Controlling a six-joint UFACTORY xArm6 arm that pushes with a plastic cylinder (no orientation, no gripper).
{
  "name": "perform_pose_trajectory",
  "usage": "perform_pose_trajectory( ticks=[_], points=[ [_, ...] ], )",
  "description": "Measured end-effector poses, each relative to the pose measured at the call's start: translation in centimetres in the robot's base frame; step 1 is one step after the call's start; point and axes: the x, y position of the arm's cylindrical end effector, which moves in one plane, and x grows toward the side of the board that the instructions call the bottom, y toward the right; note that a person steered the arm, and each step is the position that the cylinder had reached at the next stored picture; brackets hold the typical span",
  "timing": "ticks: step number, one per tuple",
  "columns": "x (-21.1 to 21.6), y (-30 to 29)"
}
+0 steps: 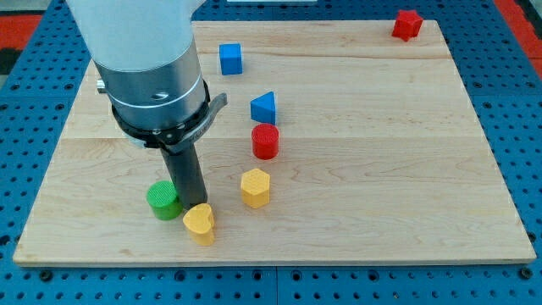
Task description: Move green circle to bottom left
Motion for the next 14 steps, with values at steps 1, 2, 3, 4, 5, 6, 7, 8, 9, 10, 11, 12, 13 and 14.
perform_pose_trajectory(
  ticks=[1, 2, 3, 4, 5, 6, 7, 8, 9, 10, 11, 12, 13, 14],
  points=[
    [0.0, 0.0],
    [-0.2, -0.3],
    [-0.2, -2.3],
    [-0.2, -3.1],
    [-1.0, -3.2],
    [-1.9, -4.4],
    [-2.1, -6.6],
    [-2.1, -9.1],
    [-2.1, -11.1],
    [-2.1, -11.1],
    [-2.1, -10.8],
    [-2.0, -9.2],
    [-1.3, -8.5],
    [0.3, -9.4]
  ],
)
